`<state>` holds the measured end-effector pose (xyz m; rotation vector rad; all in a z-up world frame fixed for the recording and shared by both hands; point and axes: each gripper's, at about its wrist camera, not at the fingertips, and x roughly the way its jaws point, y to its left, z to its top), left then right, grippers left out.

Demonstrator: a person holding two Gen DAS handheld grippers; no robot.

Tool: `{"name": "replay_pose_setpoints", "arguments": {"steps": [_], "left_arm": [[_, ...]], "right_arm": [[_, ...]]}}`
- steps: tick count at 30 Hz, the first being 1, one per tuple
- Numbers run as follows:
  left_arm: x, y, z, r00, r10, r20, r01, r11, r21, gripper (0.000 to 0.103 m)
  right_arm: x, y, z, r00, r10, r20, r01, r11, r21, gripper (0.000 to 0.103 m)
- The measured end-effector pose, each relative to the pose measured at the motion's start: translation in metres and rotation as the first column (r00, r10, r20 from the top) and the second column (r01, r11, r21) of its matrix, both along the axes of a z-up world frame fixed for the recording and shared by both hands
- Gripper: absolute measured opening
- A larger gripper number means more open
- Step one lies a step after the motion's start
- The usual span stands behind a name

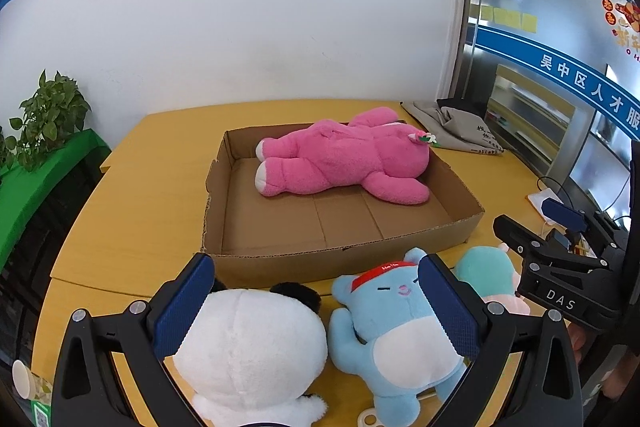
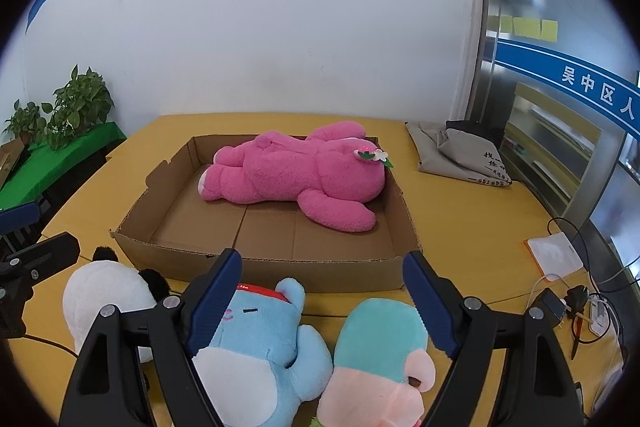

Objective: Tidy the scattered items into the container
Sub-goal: 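Withdraw both grippers from the box toward the white panda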

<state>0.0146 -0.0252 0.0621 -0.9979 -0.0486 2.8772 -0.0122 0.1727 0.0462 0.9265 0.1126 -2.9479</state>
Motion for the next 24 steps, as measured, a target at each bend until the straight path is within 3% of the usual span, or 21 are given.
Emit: {"name": "replay_pose_setpoints", "arguments": {"steps": [24], "left_arm": [[-0.008, -0.005, -0.011, 1.000, -0.011, 0.025, 0.011, 1.000, 0.006, 0.103]], "right_arm": [[-0.004, 0.000, -0.004, 1.000, 0.000, 0.017, 0.000, 1.000, -0.007, 0.083]]}}
